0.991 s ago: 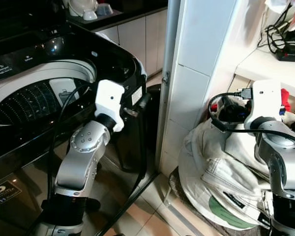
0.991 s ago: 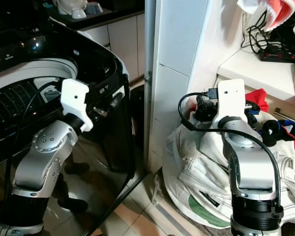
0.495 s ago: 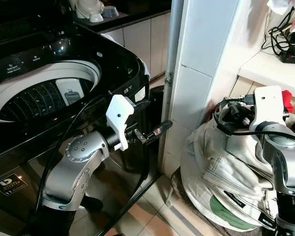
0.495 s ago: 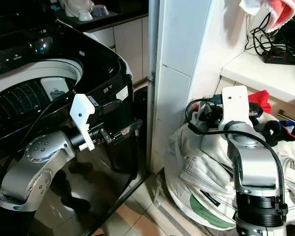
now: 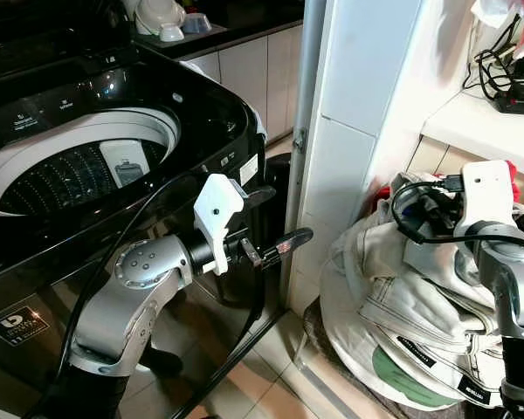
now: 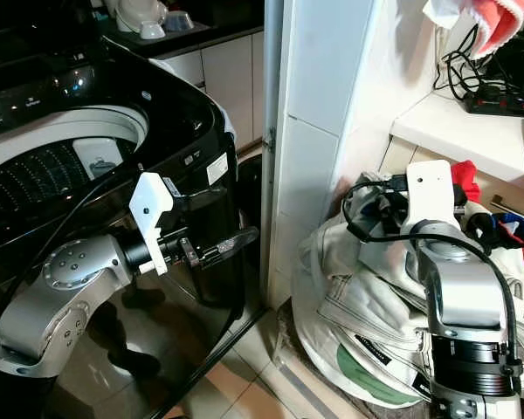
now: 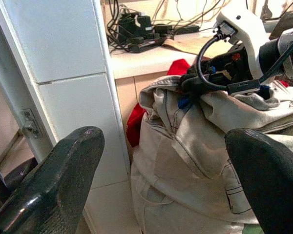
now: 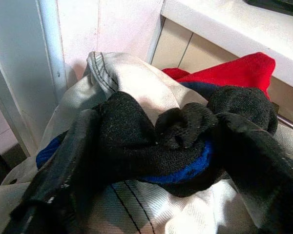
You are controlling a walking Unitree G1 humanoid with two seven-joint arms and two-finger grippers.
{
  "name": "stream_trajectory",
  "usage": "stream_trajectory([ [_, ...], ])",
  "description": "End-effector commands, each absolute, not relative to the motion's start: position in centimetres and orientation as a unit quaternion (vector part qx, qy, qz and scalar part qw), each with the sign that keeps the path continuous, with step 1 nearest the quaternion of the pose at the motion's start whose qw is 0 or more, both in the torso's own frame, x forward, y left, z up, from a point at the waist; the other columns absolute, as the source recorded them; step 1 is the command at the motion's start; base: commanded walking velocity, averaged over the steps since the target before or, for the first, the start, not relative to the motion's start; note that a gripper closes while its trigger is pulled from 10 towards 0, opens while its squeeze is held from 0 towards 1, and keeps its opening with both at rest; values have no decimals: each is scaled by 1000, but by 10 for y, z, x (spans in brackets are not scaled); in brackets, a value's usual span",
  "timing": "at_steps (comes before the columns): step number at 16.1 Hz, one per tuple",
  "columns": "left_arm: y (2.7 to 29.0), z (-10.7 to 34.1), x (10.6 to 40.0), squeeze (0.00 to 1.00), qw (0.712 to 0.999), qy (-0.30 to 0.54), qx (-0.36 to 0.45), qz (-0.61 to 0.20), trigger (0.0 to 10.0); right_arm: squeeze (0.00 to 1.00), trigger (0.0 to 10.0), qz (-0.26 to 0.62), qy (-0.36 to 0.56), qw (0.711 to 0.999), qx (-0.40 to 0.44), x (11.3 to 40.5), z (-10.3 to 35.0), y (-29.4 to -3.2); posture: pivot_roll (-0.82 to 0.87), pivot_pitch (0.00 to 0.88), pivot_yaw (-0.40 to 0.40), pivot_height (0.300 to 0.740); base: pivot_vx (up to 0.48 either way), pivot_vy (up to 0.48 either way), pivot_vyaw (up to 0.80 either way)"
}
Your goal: Clothes washing
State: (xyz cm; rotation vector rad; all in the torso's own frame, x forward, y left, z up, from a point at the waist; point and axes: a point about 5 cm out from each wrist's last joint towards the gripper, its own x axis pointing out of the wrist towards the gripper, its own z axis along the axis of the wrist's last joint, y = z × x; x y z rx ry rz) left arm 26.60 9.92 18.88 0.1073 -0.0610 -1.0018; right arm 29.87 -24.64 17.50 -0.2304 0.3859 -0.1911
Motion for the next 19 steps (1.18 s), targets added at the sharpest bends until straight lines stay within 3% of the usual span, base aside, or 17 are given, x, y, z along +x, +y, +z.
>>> stream_trajectory([
  [1,98,193,264,0,870,-34,57,-489,10000,0,0,-93,200,970,-102,300,173,-249,-71,0,22,740,0,0,0],
  [19,95,191,263,0,868,-30,60,-491,10000,0,0,-74,192,975,-83,299,171,-246,-73,0,21,740,0,0,0],
])
